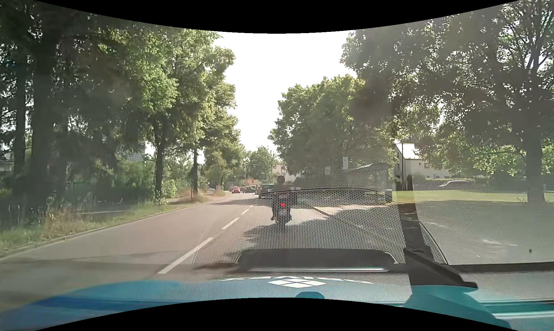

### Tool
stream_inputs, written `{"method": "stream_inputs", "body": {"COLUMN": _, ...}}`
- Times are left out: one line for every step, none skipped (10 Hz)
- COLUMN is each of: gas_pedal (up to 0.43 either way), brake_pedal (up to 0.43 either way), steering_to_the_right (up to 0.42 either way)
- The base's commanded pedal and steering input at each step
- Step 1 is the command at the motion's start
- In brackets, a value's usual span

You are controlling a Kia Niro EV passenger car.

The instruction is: Follow the waypoints while adhering to traffic rules and regulations

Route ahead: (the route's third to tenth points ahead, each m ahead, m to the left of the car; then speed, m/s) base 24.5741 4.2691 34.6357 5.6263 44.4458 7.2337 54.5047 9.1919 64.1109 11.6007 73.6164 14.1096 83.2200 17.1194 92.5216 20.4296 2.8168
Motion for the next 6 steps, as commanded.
{"method": "stream_inputs", "body": {"gas_pedal": 0.118, "brake_pedal": 0.000, "steering_to_the_right": -0.014}}
{"method": "stream_inputs", "body": {"gas_pedal": 0.118, "brake_pedal": 0.000, "steering_to_the_right": -0.014}}
{"method": "stream_inputs", "body": {"gas_pedal": 0.118, "brake_pedal": 0.000, "steering_to_the_right": -0.014}}
{"method": "stream_inputs", "body": {"gas_pedal": 0.118, "brake_pedal": 0.000, "steering_to_the_right": -0.014}}
{"method": "stream_inputs", "body": {"gas_pedal": 0.118, "brake_pedal": 0.000, "steering_to_the_right": -0.013}}
{"method": "stream_inputs", "body": {"gas_pedal": 0.118, "brake_pedal": 0.000, "steering_to_the_right": -0.013}}
